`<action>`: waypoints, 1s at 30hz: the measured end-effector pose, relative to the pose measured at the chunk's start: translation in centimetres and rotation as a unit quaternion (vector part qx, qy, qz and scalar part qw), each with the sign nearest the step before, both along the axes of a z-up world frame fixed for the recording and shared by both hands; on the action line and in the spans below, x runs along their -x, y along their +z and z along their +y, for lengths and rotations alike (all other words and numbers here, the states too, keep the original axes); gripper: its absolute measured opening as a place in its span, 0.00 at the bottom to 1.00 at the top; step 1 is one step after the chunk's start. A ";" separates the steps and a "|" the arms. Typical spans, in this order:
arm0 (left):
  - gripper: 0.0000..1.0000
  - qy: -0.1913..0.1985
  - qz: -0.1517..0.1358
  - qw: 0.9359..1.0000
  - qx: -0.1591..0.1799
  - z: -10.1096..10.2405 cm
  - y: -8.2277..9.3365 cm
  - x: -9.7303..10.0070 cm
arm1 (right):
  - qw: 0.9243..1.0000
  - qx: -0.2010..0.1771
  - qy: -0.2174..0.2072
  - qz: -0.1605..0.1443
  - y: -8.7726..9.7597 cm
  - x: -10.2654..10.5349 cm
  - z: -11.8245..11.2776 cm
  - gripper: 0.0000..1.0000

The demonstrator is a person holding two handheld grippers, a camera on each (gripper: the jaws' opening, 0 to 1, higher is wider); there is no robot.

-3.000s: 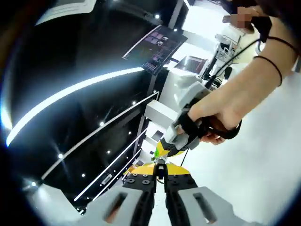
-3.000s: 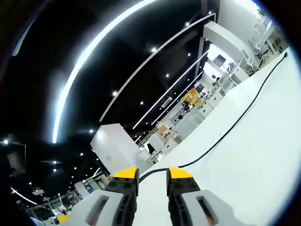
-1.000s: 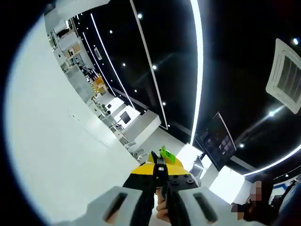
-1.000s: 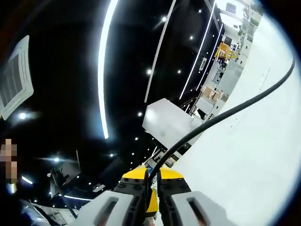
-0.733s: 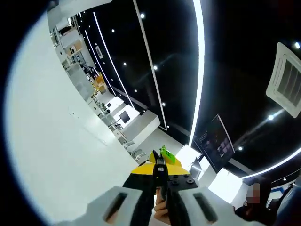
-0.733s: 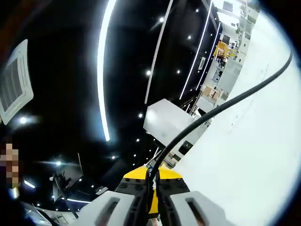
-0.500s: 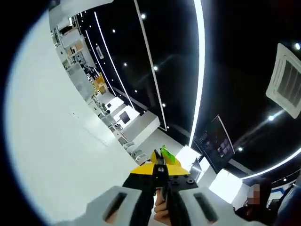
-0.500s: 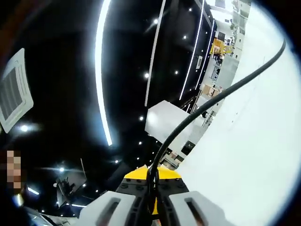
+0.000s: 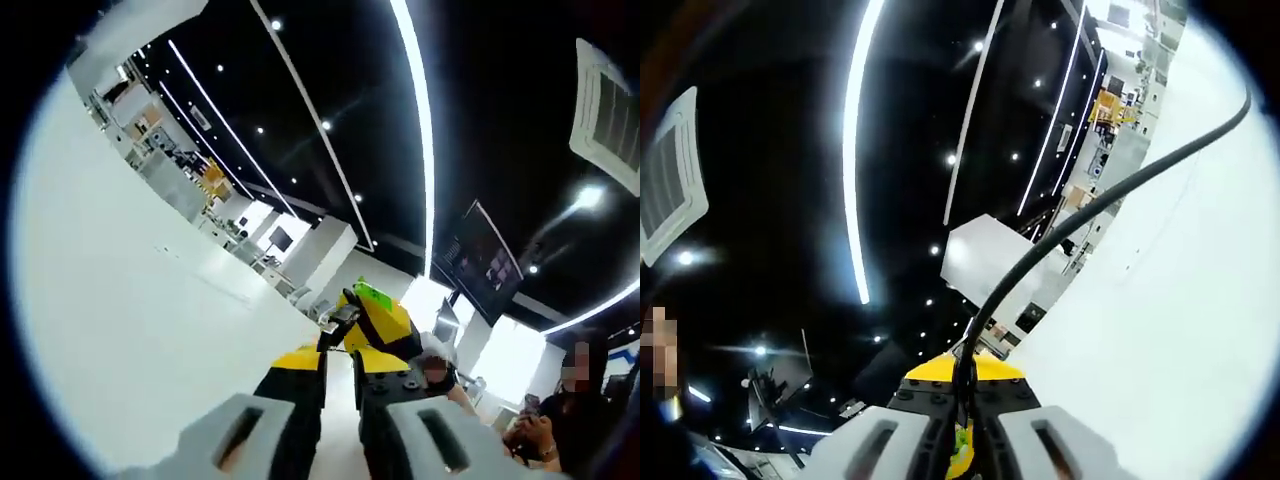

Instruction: Find the data cable on the table. Grasp the USB connector end of the cable and insert it into the USB port on the table

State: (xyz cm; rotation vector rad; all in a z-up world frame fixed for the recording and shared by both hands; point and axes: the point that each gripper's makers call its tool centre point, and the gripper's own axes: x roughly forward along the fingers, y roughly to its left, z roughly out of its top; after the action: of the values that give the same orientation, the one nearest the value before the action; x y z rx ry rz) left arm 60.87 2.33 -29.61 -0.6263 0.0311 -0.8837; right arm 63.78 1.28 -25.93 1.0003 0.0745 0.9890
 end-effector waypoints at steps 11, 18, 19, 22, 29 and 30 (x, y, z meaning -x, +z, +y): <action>0.23 0.013 -0.001 0.999 -0.046 -0.1 -1.3 -0.8 | 0.999 0.021 -0.035 -0.007 0.2 -0.4 -1.5 0.05; 0.28 0.030 -0.022 0.996 -0.077 -0.1 -1.7 -1.5 | 0.995 0.060 -0.079 -0.033 0.8 -0.3 -2.9 0.05; 0.30 0.030 -0.023 0.996 -0.082 -0.3 -1.8 -1.5 | 0.994 0.065 -0.086 -0.037 0.9 -0.4 -3.1 0.05; 0.34 0.035 -0.027 0.995 -0.086 -0.4 -1.9 -1.9 | 0.990 0.085 -0.108 -0.043 0.9 -0.8 -4.0 0.05; 0.36 0.027 -0.072 0.985 -0.153 -1.4 -2.7 -2.6 | 0.976 0.131 -0.163 -0.057 1.1 -1.4 -6.1 0.05; 0.36 0.028 -0.073 0.985 -0.155 -1.5 -2.7 -2.8 | 0.973 0.140 -0.171 -0.061 1.2 -1.5 -6.3 0.05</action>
State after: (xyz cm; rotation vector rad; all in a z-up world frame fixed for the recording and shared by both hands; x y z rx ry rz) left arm 63.68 0.83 -32.31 -0.2701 0.0193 -0.8468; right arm 65.24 -5.04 -24.77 0.6633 -0.0588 0.6975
